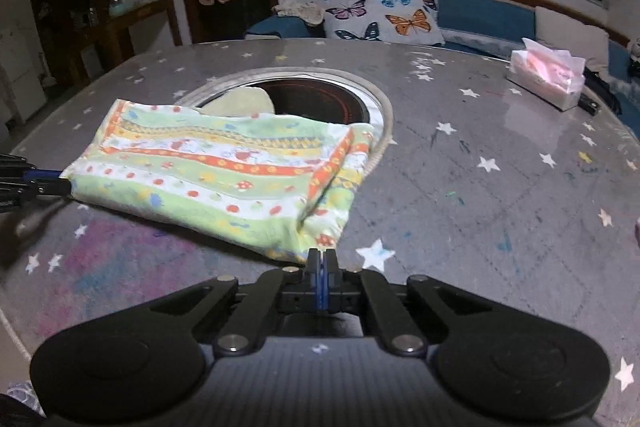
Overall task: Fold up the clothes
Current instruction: 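Press the folded shirt edge flat with the left gripper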
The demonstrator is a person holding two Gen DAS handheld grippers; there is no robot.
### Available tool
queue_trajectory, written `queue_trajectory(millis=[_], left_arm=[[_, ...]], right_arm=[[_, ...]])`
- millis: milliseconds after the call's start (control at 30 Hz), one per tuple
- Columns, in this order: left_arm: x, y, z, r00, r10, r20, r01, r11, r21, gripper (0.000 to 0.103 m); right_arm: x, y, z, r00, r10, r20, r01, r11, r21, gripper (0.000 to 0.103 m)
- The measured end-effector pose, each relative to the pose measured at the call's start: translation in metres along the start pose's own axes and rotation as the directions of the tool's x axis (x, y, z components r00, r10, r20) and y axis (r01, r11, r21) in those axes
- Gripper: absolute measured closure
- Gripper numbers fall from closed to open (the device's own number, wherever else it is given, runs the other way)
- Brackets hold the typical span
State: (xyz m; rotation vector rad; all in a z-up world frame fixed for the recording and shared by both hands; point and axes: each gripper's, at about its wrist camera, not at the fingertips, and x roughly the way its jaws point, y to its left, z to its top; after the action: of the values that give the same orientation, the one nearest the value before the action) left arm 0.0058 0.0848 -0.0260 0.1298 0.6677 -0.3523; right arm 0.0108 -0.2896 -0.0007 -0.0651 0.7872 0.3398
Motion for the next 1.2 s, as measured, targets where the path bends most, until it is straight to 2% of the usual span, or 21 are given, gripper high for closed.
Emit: queue_trajectory(millis=[133, 233, 367, 500, 633, 800, 967, 1200], left_arm=[[-0.008, 0.002, 0.009, 0.999, 0.025, 0.02, -0.025, 1.0, -0.003, 0.084], [-0.015, 0.003, 0.017, 0.998, 0.049, 0.05, -0.05, 0.999, 0.0, 0.082], [-0.017, 0.007, 0.031, 0.995, 0.054, 0.084, -0.052, 0.998, -0.025, 0.082], [-0.003, 0.007, 0.045, 0.994, 0.045, 0.095, -0.043, 0.999, -0.02, 0.082], [0.019, 0.012, 0.053, 0.997, 0.051, 0.066, -0.05, 0.998, -0.024, 0.082], [0.044, 0.019, 0.06, 0.998, 0.059, 0.031, -0.059, 0.998, -0.026, 0.082], [0.068, 0.023, 0.064, 0.998, 0.061, -0.005, -0.061, 0.998, -0.031, 0.082], [0.086, 0.036, 0.064, 0.995, 0.087, -0.04, -0.089, 0.994, -0.061, 0.08]], right_arm=[[-0.007, 0.009, 0.013, 0.998, 0.005, 0.065, -0.002, 0.999, -0.034, 0.099], [-0.004, 0.015, 0.025, 0.995, 0.046, 0.088, -0.042, 0.998, -0.049, 0.097], [0.018, 0.025, 0.031, 0.994, 0.084, 0.073, -0.079, 0.995, -0.062, 0.097], [0.04, 0.029, 0.03, 0.995, 0.091, 0.037, -0.089, 0.995, -0.054, 0.097], [0.049, 0.021, 0.026, 0.997, 0.074, 0.005, -0.074, 0.996, -0.043, 0.097], [0.046, 0.02, 0.046, 0.997, 0.06, 0.039, -0.058, 0.996, -0.069, 0.09], [0.07, 0.016, 0.068, 0.997, 0.056, 0.053, -0.053, 0.997, -0.05, 0.09], [0.102, 0.0, 0.072, 1.0, 0.018, -0.006, -0.018, 1.0, 0.005, 0.091]])
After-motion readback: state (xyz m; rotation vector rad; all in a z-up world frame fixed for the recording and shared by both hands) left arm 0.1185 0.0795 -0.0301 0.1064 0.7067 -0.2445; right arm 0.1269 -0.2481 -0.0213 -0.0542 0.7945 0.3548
